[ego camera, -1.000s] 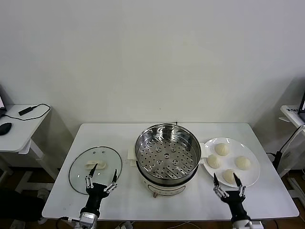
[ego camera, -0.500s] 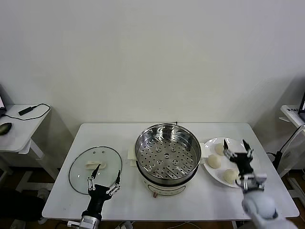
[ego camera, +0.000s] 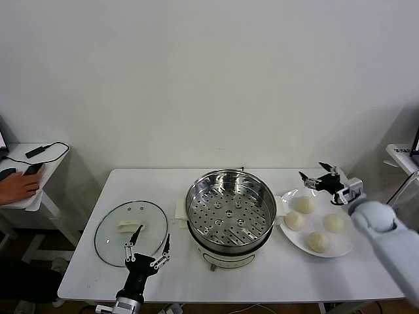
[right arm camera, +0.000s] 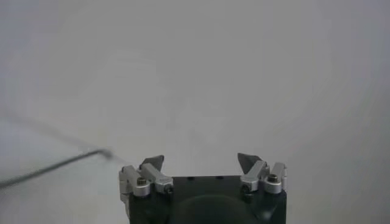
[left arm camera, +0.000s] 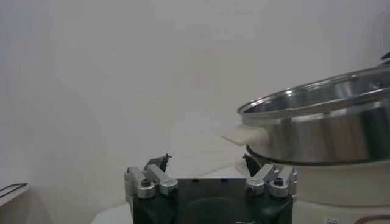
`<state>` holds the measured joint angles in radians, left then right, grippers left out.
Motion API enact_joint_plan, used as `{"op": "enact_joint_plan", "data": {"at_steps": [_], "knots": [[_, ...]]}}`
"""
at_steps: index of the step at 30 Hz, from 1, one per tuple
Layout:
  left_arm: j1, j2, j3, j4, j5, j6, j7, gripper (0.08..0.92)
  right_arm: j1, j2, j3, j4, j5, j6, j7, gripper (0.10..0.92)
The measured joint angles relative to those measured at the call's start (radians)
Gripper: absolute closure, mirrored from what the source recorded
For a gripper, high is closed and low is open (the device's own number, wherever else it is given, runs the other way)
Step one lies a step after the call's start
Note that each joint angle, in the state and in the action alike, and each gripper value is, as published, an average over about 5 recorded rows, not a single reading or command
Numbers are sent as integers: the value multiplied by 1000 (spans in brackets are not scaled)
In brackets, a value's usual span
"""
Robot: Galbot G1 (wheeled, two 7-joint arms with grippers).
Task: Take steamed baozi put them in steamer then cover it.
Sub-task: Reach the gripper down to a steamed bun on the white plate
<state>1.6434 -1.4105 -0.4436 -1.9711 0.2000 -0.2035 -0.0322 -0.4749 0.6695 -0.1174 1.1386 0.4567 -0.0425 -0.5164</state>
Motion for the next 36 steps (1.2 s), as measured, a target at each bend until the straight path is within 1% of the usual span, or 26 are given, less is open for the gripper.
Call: {"op": "enact_joint_plan", "data": {"at_steps": [8, 11, 14, 18, 24, 36], "knots": [[-5, -2, -4, 6, 0, -1, -1, 177, 253, 13, -230, -167, -247, 49, -379, 203], [-6, -3, -5, 10, 0, -2, -1, 177, 319, 33, -288, -219, -339, 72, -473, 203], [-5, -5, -7, 13, 0, -5, -2, 177, 367, 59, -331, -269, -421, 92, -534, 203], [-4, -6, -9, 16, 0, -9, -4, 177, 408, 98, -366, -328, -516, 114, -580, 203], [-3, -10, -10, 21, 0, -14, -7, 177, 445, 159, -387, -407, -626, 140, -604, 203], [-3, -11, -12, 27, 0, -21, -9, 177, 468, 259, -398, -532, -738, 190, -612, 203]]}}
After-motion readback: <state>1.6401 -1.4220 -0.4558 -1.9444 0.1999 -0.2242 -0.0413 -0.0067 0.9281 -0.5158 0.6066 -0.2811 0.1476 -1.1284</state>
